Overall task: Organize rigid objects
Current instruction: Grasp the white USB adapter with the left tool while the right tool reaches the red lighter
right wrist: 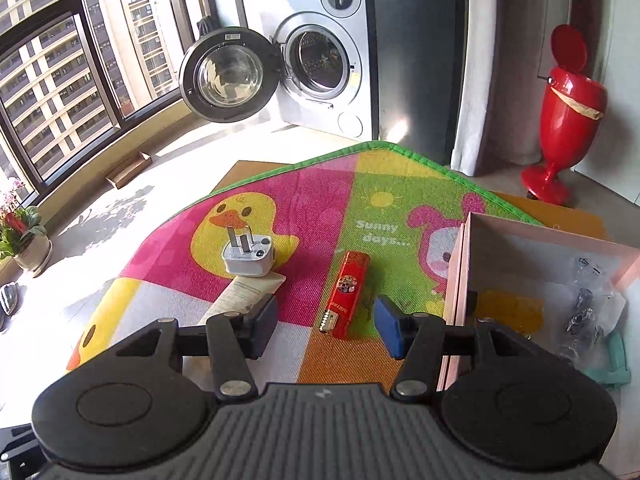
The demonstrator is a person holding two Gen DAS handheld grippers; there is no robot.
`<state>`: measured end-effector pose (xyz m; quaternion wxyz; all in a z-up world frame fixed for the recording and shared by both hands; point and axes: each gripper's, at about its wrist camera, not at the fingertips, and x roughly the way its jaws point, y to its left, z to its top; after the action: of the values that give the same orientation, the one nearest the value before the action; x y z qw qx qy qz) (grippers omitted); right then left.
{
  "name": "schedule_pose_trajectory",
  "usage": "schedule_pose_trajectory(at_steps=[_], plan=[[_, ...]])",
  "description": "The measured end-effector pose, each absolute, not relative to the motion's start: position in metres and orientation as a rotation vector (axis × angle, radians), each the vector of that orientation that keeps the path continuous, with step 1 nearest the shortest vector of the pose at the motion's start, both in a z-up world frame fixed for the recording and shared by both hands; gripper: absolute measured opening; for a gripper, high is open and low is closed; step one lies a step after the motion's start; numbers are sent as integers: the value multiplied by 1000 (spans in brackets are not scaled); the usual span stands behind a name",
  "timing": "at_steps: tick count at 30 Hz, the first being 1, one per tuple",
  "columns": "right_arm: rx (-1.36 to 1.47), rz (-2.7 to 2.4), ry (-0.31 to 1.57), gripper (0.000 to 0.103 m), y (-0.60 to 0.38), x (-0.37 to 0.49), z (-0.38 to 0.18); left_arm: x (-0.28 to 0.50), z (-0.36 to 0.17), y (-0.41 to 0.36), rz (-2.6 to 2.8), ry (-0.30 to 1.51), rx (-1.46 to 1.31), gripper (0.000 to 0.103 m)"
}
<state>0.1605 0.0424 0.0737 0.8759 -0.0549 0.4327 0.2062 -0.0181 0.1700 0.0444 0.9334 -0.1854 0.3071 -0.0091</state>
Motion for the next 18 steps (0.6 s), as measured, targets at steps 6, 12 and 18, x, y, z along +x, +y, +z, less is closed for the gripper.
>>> schedule_pose_trajectory(at_steps=[6,12,18], plan=[[-236,337,964,45,77,179,36,-24,36,174,-46,644,-389,24],[-241,463,1015,24,64,144,37,-22,29,175,-48,664,-414,24],[-226,573,1034,22,31,79,42,-18,30,162,-69,682,-401,24]])
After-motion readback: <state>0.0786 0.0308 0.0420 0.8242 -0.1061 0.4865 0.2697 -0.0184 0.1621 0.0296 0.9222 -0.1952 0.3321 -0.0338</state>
